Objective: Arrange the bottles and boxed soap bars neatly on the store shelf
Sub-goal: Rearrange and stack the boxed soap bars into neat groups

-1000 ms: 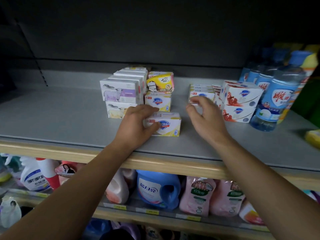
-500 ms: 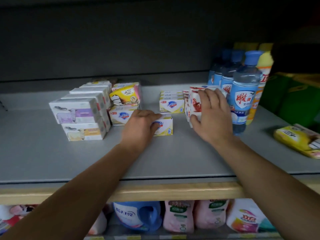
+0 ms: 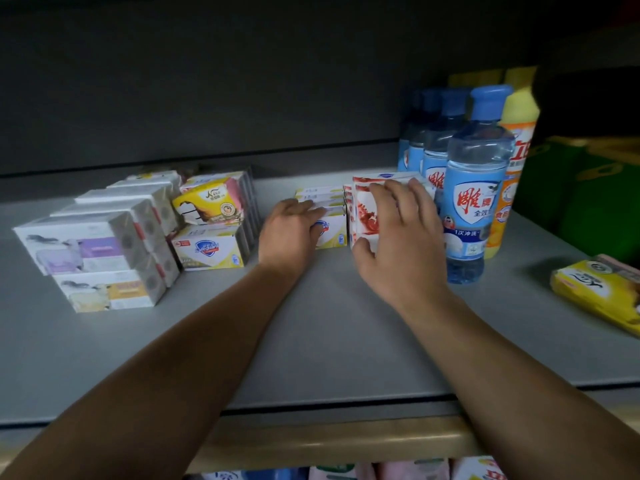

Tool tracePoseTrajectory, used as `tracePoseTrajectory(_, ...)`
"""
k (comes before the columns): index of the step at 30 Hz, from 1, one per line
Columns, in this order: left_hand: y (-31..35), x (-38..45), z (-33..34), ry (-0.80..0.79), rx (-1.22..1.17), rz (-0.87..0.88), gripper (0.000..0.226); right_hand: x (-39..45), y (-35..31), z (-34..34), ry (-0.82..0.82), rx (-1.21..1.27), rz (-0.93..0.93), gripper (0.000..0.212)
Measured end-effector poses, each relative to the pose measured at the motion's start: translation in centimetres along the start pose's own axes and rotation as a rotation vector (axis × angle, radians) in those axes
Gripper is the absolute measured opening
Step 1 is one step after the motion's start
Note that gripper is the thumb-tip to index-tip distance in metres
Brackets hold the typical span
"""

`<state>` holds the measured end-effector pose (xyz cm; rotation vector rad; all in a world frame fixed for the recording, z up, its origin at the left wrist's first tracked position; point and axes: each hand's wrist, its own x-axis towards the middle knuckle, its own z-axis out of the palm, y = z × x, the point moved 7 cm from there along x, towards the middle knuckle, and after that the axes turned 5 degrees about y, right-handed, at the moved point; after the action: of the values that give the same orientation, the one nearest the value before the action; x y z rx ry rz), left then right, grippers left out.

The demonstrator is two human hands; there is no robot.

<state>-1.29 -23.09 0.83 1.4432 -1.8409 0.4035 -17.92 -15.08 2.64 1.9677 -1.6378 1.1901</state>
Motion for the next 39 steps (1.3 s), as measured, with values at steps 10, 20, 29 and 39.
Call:
tracePoseTrajectory(10,0.1,0.7,0.7,-0.066,-0.015,-0.011,0.035,0.1,0.1,-0.2,0.013,0.043,0.024,0.067)
tracePoseTrajectory(20,1.3,-1.4,-3.8,-0.205,0.001,0.033,0.049,0.0,-0.2,-0.2,-0.052,-0.040,0.010,0.070)
tracePoseTrajectory(29,-5.5,-12.2,-13.1,-0.303,0.010,-0.113,0.039,0.4,-0.9,-0.8,-0.150,-0.220,-0.008,0.075)
tracePoseTrajectory(39,-11.3,-15.9,-16.8,-0.279,0.031,-0.211,0.038,-1.3,-11.1,3.1,-0.287,-0.023,-0.190,0.066)
